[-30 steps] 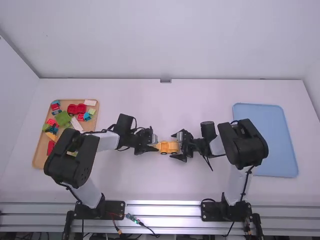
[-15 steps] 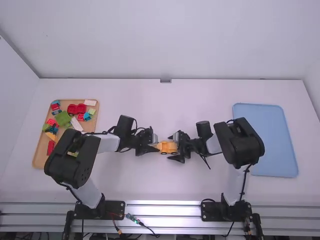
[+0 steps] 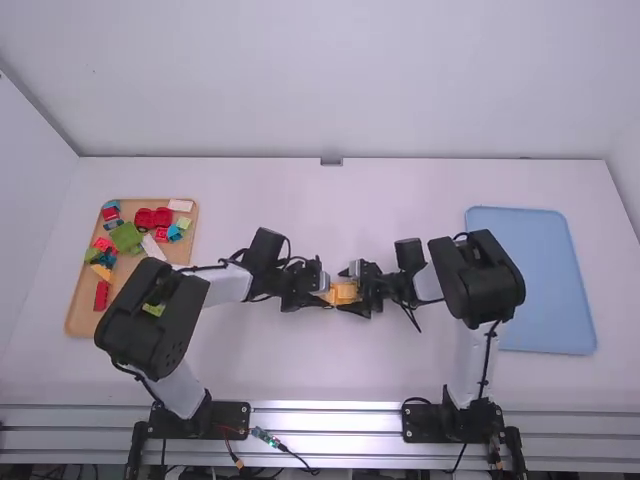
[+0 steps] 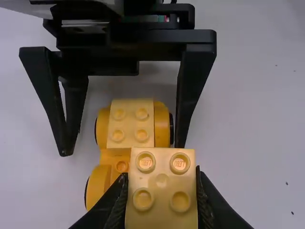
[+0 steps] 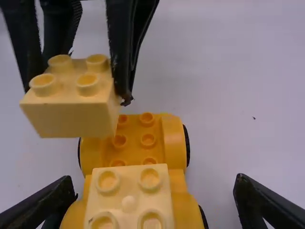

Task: Assemble lego blocks to make yellow taxi

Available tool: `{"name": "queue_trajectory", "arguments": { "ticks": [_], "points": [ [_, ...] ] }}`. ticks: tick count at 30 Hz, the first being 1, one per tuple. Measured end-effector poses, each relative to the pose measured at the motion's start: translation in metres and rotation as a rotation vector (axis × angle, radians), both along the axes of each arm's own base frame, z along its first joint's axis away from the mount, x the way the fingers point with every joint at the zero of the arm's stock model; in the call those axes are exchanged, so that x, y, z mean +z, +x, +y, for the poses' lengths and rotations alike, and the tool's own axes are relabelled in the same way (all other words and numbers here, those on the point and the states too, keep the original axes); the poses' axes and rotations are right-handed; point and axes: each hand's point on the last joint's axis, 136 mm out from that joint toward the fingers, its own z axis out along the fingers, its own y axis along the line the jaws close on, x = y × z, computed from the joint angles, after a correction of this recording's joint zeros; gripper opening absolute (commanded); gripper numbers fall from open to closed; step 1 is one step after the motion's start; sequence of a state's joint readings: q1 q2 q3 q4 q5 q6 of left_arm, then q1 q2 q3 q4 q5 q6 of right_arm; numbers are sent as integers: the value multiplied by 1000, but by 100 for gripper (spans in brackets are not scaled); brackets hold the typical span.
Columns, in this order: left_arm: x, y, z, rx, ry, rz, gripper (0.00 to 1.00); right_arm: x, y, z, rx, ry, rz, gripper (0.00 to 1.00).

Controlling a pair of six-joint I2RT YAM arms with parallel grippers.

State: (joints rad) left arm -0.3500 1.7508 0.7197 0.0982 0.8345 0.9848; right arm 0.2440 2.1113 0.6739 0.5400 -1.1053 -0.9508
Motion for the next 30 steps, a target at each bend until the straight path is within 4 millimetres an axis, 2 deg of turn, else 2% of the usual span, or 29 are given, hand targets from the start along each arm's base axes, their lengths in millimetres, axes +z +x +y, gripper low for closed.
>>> {"name": "queue_trajectory", "arguments": {
  "ticks": [4,8,10,14,22,26,30],
  "points": [
    [1,6,-1,8,3,-32,1,0,-2,3,9,-2,-1,80],
    [3,11,-2,15,-3,-55,2,-3,-8,10,30,-19,-5,66],
    [-1,11,-1,18,2,-46,2,-4,-9,13,35,-27,-8,55],
    [-6,10,0,22,10,-30,2,-5,-9,12,33,-29,-6,48],
    [-3,15,-3,27,-3,-53,2,-5,-9,12,34,-29,-8,47],
    [-12,14,-2,27,3,-33,2,-5,-10,12,35,-30,-7,46],
    [-12,14,-5,26,-18,-20,2,-5,-11,12,43,-27,-6,46]
  ]
}}
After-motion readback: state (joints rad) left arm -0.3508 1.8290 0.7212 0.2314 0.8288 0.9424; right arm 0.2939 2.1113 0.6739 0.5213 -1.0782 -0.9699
